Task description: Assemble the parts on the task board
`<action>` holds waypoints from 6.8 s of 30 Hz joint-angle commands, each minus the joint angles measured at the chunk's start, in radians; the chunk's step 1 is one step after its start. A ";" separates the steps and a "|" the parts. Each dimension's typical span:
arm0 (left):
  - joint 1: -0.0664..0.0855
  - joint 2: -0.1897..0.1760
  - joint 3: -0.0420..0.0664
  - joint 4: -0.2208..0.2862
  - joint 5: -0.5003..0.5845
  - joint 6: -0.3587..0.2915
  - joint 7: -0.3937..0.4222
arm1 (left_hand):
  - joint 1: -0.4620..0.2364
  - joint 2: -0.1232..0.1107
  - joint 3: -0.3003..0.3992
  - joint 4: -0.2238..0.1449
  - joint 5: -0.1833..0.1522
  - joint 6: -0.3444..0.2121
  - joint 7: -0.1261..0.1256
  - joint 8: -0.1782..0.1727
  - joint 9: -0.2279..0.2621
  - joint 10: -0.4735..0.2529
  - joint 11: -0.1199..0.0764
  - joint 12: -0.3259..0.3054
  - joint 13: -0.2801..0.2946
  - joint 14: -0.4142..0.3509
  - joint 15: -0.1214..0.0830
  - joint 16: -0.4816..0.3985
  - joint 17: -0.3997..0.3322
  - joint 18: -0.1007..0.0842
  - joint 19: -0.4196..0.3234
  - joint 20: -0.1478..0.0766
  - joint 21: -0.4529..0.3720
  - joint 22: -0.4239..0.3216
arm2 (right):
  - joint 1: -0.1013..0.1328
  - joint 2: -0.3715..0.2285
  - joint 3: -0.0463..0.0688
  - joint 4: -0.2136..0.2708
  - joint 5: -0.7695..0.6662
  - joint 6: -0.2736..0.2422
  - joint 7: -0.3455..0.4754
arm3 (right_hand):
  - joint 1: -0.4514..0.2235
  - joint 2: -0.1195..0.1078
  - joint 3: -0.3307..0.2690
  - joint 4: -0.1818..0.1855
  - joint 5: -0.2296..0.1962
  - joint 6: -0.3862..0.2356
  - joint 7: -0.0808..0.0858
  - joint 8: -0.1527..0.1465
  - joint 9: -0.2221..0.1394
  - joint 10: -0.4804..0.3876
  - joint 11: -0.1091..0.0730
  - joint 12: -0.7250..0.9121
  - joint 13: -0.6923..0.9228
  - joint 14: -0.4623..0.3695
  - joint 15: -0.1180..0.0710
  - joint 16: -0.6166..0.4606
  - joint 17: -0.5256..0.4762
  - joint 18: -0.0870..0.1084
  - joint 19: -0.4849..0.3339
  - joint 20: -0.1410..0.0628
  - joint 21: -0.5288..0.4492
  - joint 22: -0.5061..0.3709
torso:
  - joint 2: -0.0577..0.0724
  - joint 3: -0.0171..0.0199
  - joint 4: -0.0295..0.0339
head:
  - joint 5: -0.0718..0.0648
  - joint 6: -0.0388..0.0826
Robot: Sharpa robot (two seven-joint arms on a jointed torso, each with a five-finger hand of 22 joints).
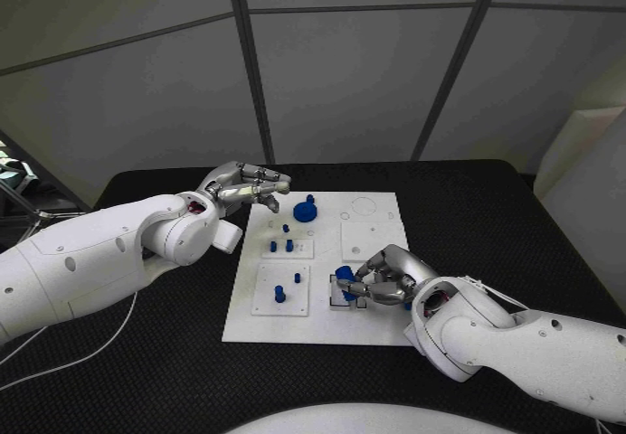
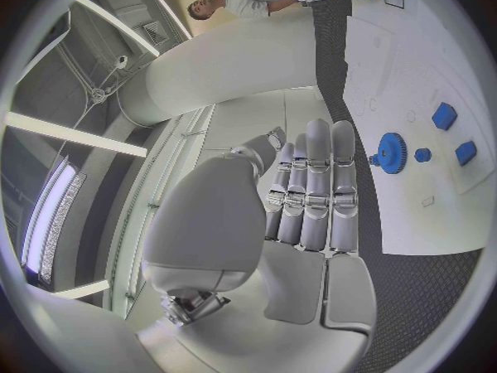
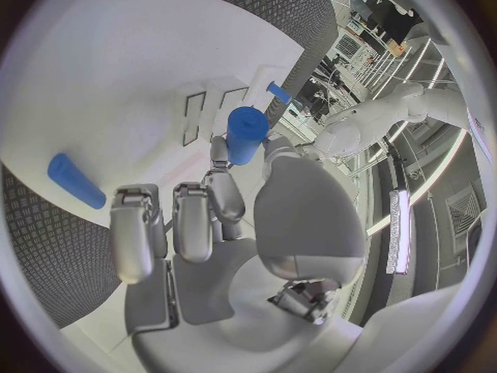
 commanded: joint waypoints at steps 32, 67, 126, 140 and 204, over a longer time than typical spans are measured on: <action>0.002 -0.001 0.001 0.003 0.004 0.012 0.003 | 0.000 0.009 -0.002 -0.006 0.006 0.002 0.007 -0.006 0.000 -0.002 0.003 -0.002 0.001 -0.006 0.001 -0.007 -0.001 -0.005 0.004 0.002 -0.005 -0.001 | 0.002 0.037 0.001 -0.037 -0.031 0.017 -0.033 | -0.149 -0.064 -0.159 0.002 -0.318 0.023 -0.021 -0.007 0.111 -0.005 -0.010 -0.026 0.003 0.057 -0.010 -0.006 0.024 -0.015 0.102 -0.012 0.003 0.263 | -0.001 0.0011 -0.0025 | 0.009 -0.003; 0.001 0.001 0.001 -0.001 0.004 0.015 0.001 | 0.000 0.009 -0.003 -0.007 0.008 0.002 0.007 -0.007 0.000 -0.003 0.003 -0.003 0.002 -0.006 0.002 -0.009 -0.002 -0.005 0.004 0.002 -0.007 -0.002 | 0.001 0.022 0.001 -0.046 -0.120 0.050 -0.026 | 0.180 0.059 -0.108 -0.179 -0.226 0.061 -0.042 -0.012 0.182 0.003 -0.028 -0.029 0.018 0.062 -0.025 0.006 0.054 -0.015 0.102 -0.025 0.003 0.263 | 0.000 0.0012 -0.0038 | 0.007 -0.005; -0.006 -0.016 0.000 0.008 0.004 0.017 0.004 | -0.002 0.011 -0.004 -0.007 0.008 0.002 0.007 -0.007 0.000 -0.003 0.004 -0.003 0.003 -0.006 0.002 -0.011 -0.002 -0.006 0.004 0.003 -0.010 -0.003 | -0.031 -0.205 0.020 0.019 -0.277 0.246 -0.098 | 0.114 0.130 -0.197 -0.194 -0.124 0.004 -0.013 -0.037 0.012 0.008 -0.004 -0.051 0.017 0.063 -0.003 0.007 0.063 -0.015 0.102 -0.003 0.003 0.263 | -0.001 0.0015 -0.0018 | -0.029 -0.005; -0.006 -0.015 0.000 0.009 0.004 0.017 0.004 | -0.002 0.011 -0.004 -0.007 0.008 0.002 0.007 -0.007 0.000 -0.003 0.004 -0.003 0.003 -0.006 0.002 -0.011 -0.002 -0.006 0.004 0.003 -0.010 -0.003 | -0.037 -0.173 0.020 0.012 -0.381 0.320 -0.166 | 0.250 0.204 -0.125 -0.303 0.032 0.011 -0.022 -0.052 -0.010 0.000 -0.013 -0.067 0.013 0.063 -0.013 0.007 0.067 -0.015 0.102 -0.014 0.003 0.263 | -0.001 0.0012 -0.0008 | -0.030 -0.006; -0.008 -0.008 0.000 0.008 0.004 0.028 -0.002 | -0.002 0.012 -0.004 -0.009 0.008 0.002 0.007 -0.007 0.000 -0.003 0.004 -0.003 0.003 -0.007 0.002 -0.012 -0.003 -0.005 0.005 0.003 -0.012 -0.004 | -0.035 -0.032 0.023 -0.004 0.046 0.074 -0.024 | 0.041 0.190 -0.162 -0.213 0.096 0.044 -0.026 -0.047 -0.023 0.019 -0.016 -0.050 0.033 0.067 -0.014 0.016 0.085 -0.015 0.102 -0.015 0.003 0.263 | 0.000 0.0008 -0.0028 | -0.018 -0.004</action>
